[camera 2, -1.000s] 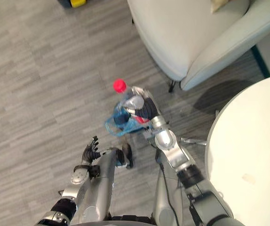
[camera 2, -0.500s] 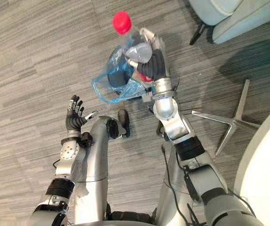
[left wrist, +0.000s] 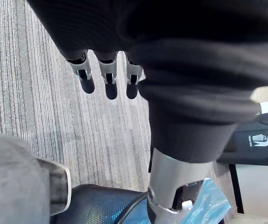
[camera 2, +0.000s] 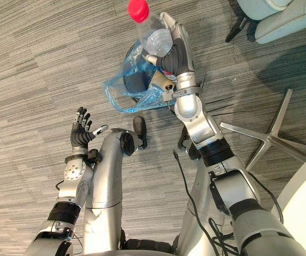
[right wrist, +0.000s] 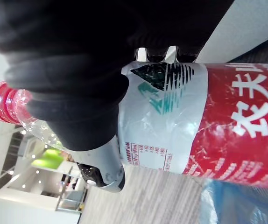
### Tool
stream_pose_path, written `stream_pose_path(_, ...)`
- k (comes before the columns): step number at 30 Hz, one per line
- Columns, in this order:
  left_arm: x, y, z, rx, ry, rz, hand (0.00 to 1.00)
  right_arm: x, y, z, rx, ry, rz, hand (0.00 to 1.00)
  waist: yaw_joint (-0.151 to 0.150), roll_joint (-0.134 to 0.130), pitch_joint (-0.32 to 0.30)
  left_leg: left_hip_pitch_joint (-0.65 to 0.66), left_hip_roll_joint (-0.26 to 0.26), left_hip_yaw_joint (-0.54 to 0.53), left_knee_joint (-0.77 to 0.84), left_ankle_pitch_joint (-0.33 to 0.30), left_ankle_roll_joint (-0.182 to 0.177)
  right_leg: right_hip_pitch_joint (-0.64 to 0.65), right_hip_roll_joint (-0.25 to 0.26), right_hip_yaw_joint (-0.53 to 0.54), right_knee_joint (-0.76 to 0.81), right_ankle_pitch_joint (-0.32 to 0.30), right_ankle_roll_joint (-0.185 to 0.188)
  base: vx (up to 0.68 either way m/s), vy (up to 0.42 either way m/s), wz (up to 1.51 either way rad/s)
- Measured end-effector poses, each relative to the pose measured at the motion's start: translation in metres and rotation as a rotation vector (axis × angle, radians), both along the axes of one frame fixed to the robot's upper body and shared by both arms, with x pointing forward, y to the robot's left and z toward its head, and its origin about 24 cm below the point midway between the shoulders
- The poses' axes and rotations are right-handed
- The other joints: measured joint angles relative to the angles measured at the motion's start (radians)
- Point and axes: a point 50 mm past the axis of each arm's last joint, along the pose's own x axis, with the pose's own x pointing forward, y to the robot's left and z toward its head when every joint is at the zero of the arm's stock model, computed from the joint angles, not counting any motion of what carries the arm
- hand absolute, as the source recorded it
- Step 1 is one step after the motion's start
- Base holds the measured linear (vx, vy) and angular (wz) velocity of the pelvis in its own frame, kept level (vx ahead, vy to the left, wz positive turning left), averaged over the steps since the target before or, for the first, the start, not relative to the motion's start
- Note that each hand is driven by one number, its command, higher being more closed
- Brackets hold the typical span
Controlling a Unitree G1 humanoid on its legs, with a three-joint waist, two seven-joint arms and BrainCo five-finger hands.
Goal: Gather rubbish on tea table into small bin, then transfer packed bag to large trash can.
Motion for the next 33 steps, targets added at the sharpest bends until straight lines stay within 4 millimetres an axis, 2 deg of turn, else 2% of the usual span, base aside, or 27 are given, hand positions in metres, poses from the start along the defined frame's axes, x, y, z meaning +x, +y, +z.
stream_pose_path(5, 0.002, -0.001, 0.001, 0.001, -0.001, -0.002, 0.0, -0.001, 0.003, -0.004, -0.018, 0.004, 0.004, 0.0, 0.007, 0.0, 0.0, -0.003, -0.002, -0.017, -0.025, 0.018, -0.018, 0.004, 0.0, -0.021, -0.017, 0.0, 0.0, -0.04, -0.02, 0.07)
stream_pose_path(8, 0.003, 0.0, 0.001, 0.004, 0.001, 0.0, 0.0, -0.001, 0.002, -0.015, -0.051, 0.02, -0.01, 0.0, 0.004, 0.0, 0.0, -0.002, -0.001, -0.039, -0.046, 0.034, -0.026, 0.022, 0.002, -0.048, -0.041, 0.002, -0.003, -0.03, -0.008, 0.05)
stream_pose_path(10, 0.004, -0.001, 0.0, 0.007, 0.006, 0.0, 0.0, -0.007, 0.001, -0.024, -0.106, 0.007, -0.023, 0.0, 0.004, 0.0, 0.0, 0.007, -0.001, -0.051, -0.059, 0.041, -0.032, 0.04, 0.002, -0.064, -0.052, 0.004, -0.006, -0.03, -0.005, 0.09)
stream_pose_path(16, 0.004, -0.001, 0.0, 0.022, 0.009, -0.002, 0.0, -0.013, 0.008, -0.029, -0.255, -0.042, -0.026, 0.0, 0.001, -0.001, -0.001, 0.011, 0.0, -0.051, -0.093, 0.059, -0.037, 0.044, 0.005, -0.072, -0.079, 0.006, -0.009, -0.03, 0.006, 0.03)
stream_pose_path(19, 0.005, -0.001, 0.001, 0.026, 0.006, -0.003, 0.0, -0.008, 0.009, -0.039, -0.341, -0.014, -0.048, 0.0, 0.003, -0.002, -0.001, 0.009, 0.0, -0.055, -0.112, 0.068, -0.042, 0.044, 0.005, -0.082, -0.093, 0.007, -0.011, -0.02, 0.009, 0.05)
stream_pose_path(24, 0.01, -0.001, 0.009, 0.039, -0.018, -0.01, 0.0, 0.015, 0.002, -0.065, -0.463, 0.123, -0.144, 0.0, 0.004, -0.007, 0.001, -0.015, 0.0, -0.069, -0.128, 0.076, -0.047, 0.032, 0.003, -0.101, -0.102, 0.007, -0.011, -0.01, 0.016, 0.06)
stream_pose_path(29, 0.016, -0.003, 0.019, 0.047, -0.047, -0.019, 0.0, 0.031, -0.006, -0.074, -0.516, 0.21, -0.23, 0.0, 0.001, -0.008, 0.001, -0.045, -0.011, -0.075, -0.135, 0.086, -0.048, 0.002, -0.002, -0.103, -0.098, 0.008, -0.012, -0.01, 0.02, 0.07)
stream_pose_path(30, 0.017, -0.003, 0.021, 0.051, -0.054, -0.023, 0.0, 0.034, -0.007, -0.076, -0.531, 0.235, -0.239, 1.0, -0.004, -0.008, 0.002, -0.052, -0.018, -0.08, -0.14, 0.093, -0.047, -0.005, -0.007, -0.104, -0.095, 0.007, -0.012, -0.02, 0.025, 0.23)
stream_pose_path(33, 0.02, -0.003, 0.027, 0.056, -0.073, -0.024, 0.0, 0.038, -0.008, -0.083, -0.55, 0.289, -0.247, 1.0, -0.011, -0.016, 0.002, -0.067, -0.025, -0.089, -0.144, 0.1, -0.053, -0.018, -0.01, -0.107, -0.09, 0.007, -0.011, -0.02, 0.018, 0.13)
